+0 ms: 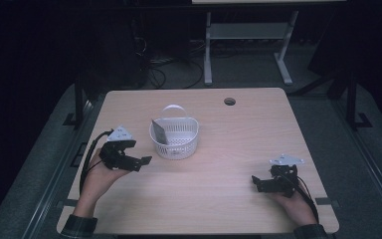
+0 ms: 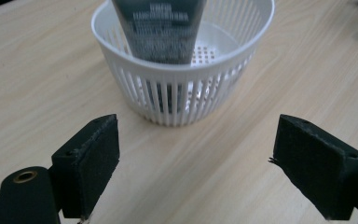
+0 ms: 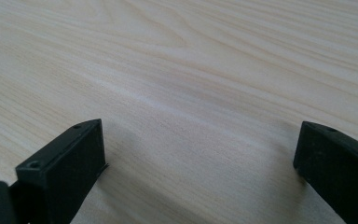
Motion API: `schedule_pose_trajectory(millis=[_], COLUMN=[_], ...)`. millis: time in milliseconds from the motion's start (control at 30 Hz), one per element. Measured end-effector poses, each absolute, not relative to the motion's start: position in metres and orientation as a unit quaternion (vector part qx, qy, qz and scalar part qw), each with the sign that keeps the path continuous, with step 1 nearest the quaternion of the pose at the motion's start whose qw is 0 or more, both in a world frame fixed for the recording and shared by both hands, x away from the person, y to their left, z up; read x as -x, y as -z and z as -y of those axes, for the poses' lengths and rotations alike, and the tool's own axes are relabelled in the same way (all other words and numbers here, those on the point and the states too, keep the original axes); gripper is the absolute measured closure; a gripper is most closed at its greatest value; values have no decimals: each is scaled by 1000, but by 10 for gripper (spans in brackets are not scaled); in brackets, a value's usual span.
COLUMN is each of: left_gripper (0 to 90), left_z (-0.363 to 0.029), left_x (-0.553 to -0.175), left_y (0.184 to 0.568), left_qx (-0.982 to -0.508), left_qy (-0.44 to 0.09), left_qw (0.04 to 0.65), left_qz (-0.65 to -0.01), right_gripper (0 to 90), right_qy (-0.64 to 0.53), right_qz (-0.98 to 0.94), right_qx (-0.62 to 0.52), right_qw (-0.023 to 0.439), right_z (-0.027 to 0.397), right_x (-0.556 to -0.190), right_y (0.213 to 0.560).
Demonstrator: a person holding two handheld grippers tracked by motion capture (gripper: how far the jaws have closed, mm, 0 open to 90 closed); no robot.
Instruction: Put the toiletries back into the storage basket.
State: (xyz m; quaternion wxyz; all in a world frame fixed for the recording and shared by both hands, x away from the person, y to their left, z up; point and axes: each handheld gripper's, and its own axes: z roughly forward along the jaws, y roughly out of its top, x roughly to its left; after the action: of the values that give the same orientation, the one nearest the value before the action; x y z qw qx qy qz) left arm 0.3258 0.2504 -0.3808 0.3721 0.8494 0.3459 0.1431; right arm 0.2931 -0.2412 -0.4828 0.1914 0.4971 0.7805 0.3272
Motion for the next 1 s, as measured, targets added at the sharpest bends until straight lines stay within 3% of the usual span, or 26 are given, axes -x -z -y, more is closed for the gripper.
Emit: schedule_pose_trajectory(millis=[1000], left_gripper=[134], left_z=[-292], left_x=[-281], left_y=[459], left_qx=[-839], left_qy=[-162], left_qw=[340], left_qz=[-392], right_gripper=[14], right_qy=[-327], right_qz=[-781], right_qx=[-497], right_qw=[191], right_z=[241], right_x=[-293], right_y=[483])
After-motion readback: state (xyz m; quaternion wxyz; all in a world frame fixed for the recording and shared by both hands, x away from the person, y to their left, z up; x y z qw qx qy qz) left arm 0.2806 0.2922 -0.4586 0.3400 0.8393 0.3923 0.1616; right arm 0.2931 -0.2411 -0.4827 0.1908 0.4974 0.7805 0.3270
